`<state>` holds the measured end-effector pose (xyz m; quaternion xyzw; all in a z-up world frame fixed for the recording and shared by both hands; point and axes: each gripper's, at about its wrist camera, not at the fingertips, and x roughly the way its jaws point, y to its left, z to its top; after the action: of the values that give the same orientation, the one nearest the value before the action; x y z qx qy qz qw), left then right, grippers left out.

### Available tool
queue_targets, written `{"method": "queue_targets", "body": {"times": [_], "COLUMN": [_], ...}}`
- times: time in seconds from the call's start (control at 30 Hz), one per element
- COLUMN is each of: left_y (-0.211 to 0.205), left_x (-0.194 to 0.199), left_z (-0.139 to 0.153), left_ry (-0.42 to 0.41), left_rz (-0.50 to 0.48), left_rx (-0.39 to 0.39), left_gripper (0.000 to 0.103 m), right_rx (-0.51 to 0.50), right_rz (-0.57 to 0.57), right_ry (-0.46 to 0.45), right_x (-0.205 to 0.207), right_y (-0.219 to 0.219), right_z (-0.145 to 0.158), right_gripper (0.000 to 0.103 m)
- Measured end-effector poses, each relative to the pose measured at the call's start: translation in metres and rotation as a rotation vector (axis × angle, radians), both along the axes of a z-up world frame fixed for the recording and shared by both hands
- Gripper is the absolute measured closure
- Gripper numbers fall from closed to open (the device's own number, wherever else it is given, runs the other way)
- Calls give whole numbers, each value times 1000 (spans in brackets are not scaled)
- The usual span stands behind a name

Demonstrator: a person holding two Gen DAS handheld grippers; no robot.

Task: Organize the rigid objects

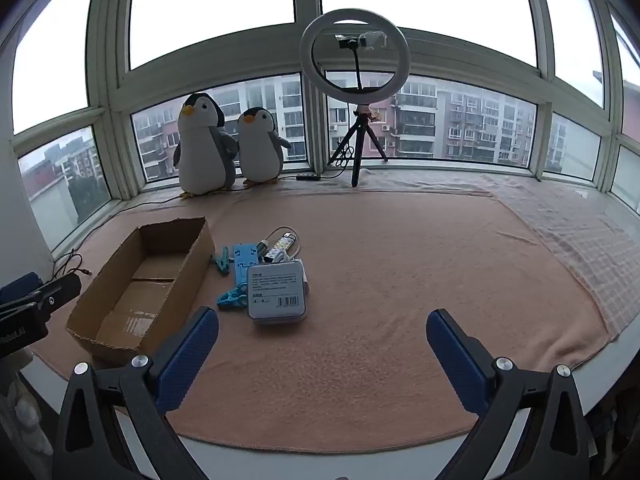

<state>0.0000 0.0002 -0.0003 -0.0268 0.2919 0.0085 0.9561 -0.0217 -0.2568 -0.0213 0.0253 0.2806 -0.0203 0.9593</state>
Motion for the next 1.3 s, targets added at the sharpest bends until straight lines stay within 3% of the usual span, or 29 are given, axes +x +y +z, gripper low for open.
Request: {"method": "queue_targets", "body": {"times": [0.13, 0.33, 1.3], "left_y": [0, -1, -1], "left_x": [-4, -1, 1], "left_z": [1, -3, 0], "left_ry": [1, 12, 9], "left_rz": [2, -5, 4], "left_rx": [6, -4, -2], "left_gripper": [1, 1, 1], "right_rx": [-32, 47, 88], "right_rz": [-12, 3, -4], "right_ry": [5, 4, 14], "right_x": [3, 3, 4], "right_y": [5, -11, -14], "right_z": [1, 1, -3], "right_gripper": [0, 0, 0]}}
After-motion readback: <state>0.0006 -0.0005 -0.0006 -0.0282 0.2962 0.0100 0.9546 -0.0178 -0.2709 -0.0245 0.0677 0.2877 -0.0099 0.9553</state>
